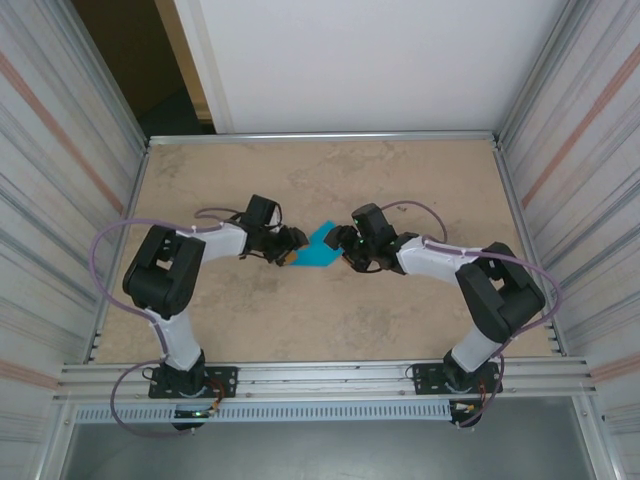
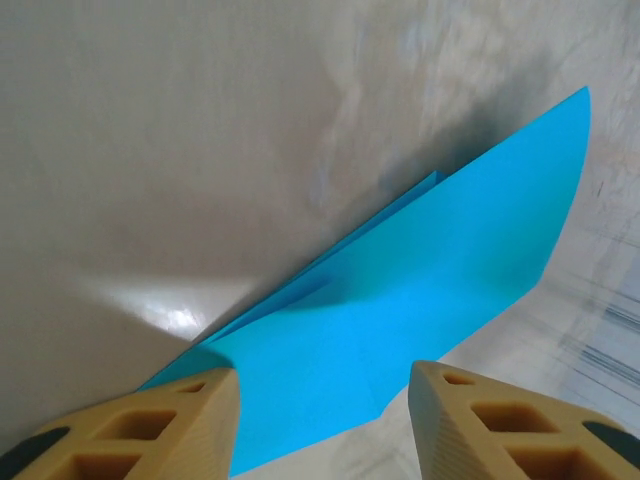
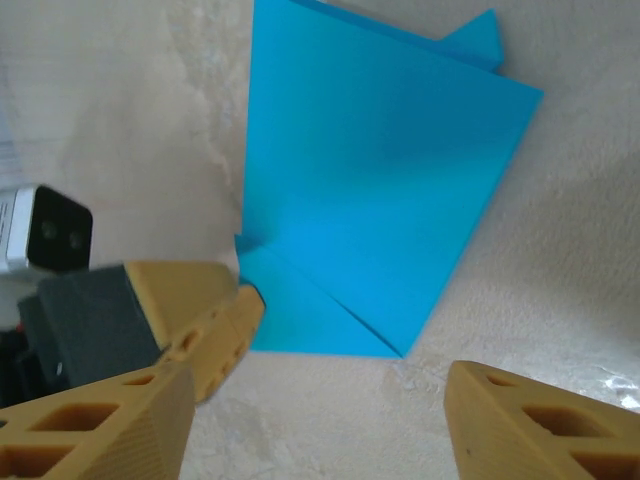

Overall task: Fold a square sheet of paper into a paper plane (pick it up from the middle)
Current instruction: Move the paper to the center of the table, then fold the wing for the fifth time at the center of the table.

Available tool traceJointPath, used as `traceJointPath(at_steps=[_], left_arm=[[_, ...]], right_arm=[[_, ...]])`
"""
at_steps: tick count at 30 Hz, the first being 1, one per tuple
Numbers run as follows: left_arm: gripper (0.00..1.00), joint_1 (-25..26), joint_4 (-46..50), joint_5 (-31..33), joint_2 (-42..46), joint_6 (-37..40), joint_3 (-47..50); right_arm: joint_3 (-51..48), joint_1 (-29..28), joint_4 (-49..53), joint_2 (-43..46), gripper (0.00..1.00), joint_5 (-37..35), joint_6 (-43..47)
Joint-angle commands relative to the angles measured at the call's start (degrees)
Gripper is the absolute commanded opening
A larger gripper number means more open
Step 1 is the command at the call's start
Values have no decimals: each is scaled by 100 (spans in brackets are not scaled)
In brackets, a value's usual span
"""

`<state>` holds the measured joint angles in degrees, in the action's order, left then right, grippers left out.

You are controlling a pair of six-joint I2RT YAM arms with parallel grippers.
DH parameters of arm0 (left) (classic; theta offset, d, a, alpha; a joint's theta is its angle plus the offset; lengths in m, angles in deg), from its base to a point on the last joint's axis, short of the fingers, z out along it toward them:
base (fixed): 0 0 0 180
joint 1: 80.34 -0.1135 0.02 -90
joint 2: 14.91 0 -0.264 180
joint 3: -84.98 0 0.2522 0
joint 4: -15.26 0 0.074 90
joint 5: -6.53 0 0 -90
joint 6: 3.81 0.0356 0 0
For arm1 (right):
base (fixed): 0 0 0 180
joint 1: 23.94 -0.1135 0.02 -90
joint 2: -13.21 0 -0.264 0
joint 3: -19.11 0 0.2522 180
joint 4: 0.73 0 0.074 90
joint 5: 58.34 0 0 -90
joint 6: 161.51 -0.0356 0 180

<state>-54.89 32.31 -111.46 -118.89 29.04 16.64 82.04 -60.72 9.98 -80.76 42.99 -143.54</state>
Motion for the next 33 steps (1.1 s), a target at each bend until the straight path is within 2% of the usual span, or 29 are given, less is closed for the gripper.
traceJointPath(at_steps=[1,8,11,17,22,26,33], left_arm=[[47,134,212,324,53,-746,273],[35,153,0,223,-33,-946,343],[30,153,-40,255,29,-995,394],[22,161,-64,214,41,-1023,422],[18,81,-528,-65,119,-1308,600],[18,34,-506,-285,209,-882,341],[19,40,188,-625,-7,705,-511]], right_arm=[[-113,-102,15,-111,62,-249,-530],[-196,-251,-76,-253,55,-250,-786],[-78,-276,-376,-442,42,48,-616],[464,-330,-320,-1020,27,441,-347],[480,-278,-155,-1248,23,440,-325],[316,-162,10,-1229,22,406,-254],[264,-75,129,-1175,22,425,-53]])
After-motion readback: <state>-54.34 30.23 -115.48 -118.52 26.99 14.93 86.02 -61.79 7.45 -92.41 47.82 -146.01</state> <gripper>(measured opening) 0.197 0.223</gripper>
